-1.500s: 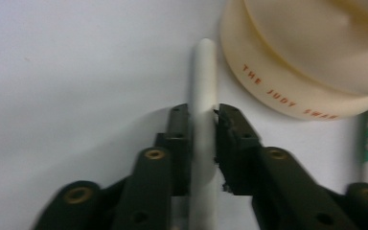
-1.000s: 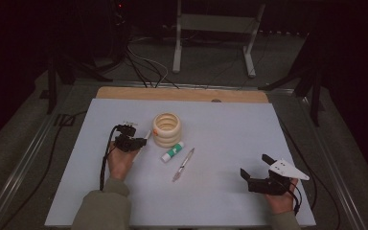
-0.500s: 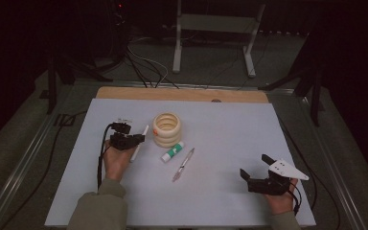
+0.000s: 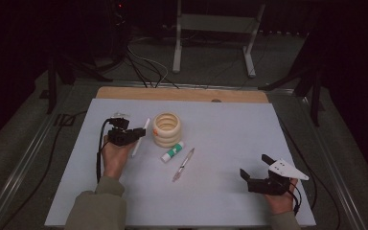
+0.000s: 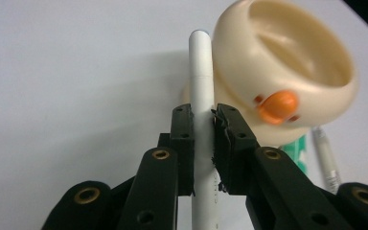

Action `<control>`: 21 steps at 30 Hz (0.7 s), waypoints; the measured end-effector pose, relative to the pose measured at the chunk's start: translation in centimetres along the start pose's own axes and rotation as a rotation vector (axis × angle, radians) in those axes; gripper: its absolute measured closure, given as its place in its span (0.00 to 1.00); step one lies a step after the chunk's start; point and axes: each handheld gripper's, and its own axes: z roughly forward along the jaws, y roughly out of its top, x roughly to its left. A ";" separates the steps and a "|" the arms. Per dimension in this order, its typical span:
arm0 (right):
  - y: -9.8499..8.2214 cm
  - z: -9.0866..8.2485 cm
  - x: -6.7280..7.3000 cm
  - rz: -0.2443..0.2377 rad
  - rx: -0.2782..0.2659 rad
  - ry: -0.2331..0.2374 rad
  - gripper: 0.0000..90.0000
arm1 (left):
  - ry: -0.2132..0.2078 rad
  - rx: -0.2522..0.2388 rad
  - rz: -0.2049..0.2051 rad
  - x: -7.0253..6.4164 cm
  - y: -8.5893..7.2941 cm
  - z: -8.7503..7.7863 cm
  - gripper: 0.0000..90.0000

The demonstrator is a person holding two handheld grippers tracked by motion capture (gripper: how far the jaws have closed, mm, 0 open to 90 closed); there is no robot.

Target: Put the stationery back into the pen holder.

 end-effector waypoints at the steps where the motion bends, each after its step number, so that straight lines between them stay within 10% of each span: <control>1: 0.0 0.0 0.0 -0.001 -0.001 0.000 0.00 | 0.000 -0.005 0.002 -0.1 0.2 -0.1 0.88; 21: 0.0 0.0 0.0 0.002 0.003 0.002 0.00 | -0.082 -0.088 0.003 -1.2 3.0 -1.7 0.88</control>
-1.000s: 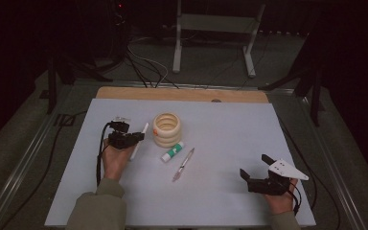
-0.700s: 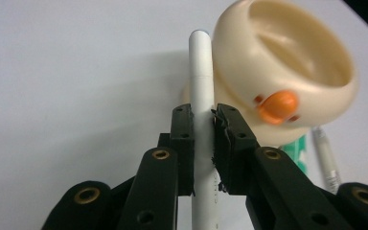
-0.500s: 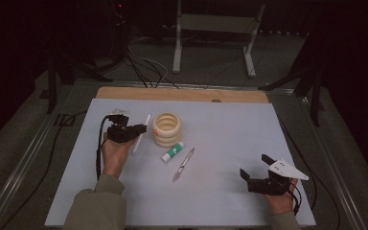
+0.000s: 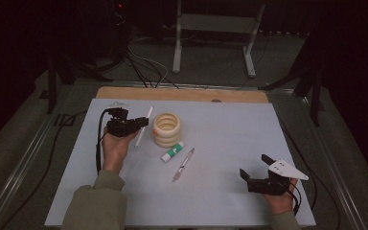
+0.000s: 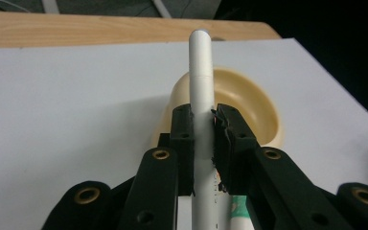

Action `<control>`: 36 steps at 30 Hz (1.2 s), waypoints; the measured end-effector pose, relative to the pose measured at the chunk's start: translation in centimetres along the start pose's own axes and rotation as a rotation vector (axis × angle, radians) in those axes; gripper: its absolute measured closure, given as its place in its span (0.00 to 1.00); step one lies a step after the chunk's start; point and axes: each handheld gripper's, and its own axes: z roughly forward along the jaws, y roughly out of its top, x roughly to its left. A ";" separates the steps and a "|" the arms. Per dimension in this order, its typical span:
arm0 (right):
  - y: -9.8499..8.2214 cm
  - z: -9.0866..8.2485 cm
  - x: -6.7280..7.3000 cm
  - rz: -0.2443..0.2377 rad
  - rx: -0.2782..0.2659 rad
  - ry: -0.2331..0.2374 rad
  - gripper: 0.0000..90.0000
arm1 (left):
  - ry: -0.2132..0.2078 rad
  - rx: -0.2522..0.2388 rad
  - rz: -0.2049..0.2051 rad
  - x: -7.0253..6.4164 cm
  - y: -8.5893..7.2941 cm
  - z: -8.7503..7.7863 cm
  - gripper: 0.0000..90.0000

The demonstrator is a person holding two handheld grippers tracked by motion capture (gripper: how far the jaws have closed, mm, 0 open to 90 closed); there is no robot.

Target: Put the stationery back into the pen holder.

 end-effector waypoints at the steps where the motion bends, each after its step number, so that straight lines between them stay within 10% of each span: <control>1: 0.0 0.0 0.0 0.000 0.000 0.000 0.00 | -0.003 -0.003 0.002 -0.1 0.1 0.0 0.88; 36: 0.0 0.0 -0.1 -0.002 -0.004 0.002 0.00 | -0.082 -0.078 0.063 -2.2 3.5 1.1 0.88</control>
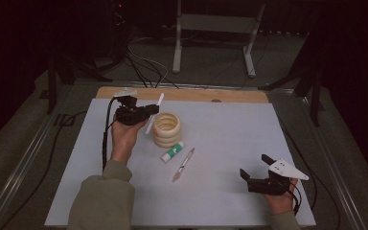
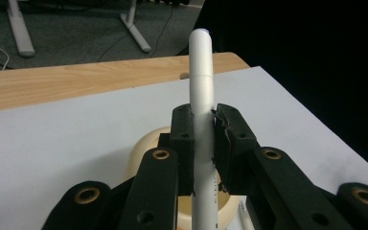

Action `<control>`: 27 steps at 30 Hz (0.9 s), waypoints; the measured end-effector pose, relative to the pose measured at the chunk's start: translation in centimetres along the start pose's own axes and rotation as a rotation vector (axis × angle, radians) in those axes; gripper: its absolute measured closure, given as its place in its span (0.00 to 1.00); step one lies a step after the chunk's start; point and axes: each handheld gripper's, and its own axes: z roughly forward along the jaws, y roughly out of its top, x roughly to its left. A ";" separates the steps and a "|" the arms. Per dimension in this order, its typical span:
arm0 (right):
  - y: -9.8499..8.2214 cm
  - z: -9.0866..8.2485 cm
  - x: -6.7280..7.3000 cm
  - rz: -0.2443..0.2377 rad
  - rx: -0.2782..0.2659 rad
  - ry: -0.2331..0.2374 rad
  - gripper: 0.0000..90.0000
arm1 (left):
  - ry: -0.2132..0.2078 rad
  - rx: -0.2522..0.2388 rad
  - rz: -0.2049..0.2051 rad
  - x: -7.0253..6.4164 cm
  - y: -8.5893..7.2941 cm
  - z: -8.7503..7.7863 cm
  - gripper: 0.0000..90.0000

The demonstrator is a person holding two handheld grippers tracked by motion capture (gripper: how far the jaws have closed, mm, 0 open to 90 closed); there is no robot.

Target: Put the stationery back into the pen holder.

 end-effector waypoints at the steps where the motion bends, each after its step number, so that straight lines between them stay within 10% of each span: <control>1: 0.0 0.0 0.0 0.000 0.000 0.000 0.00 | 0.000 0.000 0.000 0.0 0.0 0.0 0.88; 27: 0.0 0.0 -0.1 0.002 -0.003 0.003 0.00 | -0.031 -0.069 0.022 -0.1 1.1 1.8 0.88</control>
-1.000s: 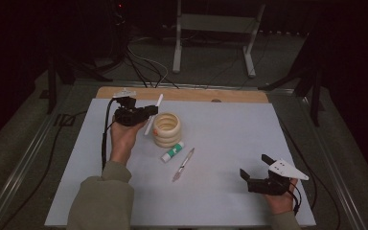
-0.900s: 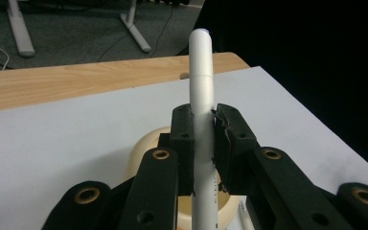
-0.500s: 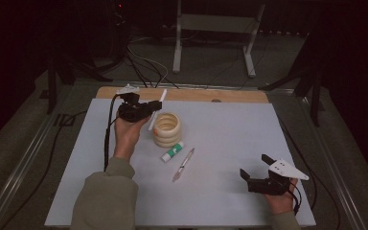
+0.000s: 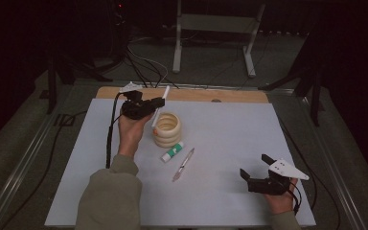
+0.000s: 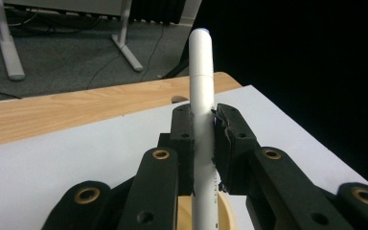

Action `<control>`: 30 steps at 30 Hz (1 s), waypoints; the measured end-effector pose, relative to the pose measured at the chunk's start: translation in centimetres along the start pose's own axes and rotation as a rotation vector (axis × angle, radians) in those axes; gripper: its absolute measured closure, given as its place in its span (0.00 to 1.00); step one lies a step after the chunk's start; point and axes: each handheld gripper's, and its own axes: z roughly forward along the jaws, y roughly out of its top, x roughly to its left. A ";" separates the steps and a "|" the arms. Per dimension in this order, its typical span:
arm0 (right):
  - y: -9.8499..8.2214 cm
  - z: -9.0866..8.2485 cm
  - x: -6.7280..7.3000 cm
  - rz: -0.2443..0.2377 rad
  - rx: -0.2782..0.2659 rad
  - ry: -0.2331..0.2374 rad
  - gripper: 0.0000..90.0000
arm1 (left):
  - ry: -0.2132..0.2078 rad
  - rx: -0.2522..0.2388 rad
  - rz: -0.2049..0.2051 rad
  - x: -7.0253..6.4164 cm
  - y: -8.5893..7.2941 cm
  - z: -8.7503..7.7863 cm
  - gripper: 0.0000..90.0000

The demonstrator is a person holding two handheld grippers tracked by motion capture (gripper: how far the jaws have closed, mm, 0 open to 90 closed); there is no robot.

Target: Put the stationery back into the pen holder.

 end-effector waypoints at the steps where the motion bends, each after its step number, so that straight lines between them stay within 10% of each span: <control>1: 0.0 0.0 0.0 0.000 0.000 0.000 0.00 | 0.002 -0.006 0.000 0.1 0.0 0.1 0.88; 30: 0.0 0.0 -0.1 0.000 -0.002 0.005 0.00 | 0.003 -0.050 -0.011 0.3 -0.7 2.2 0.88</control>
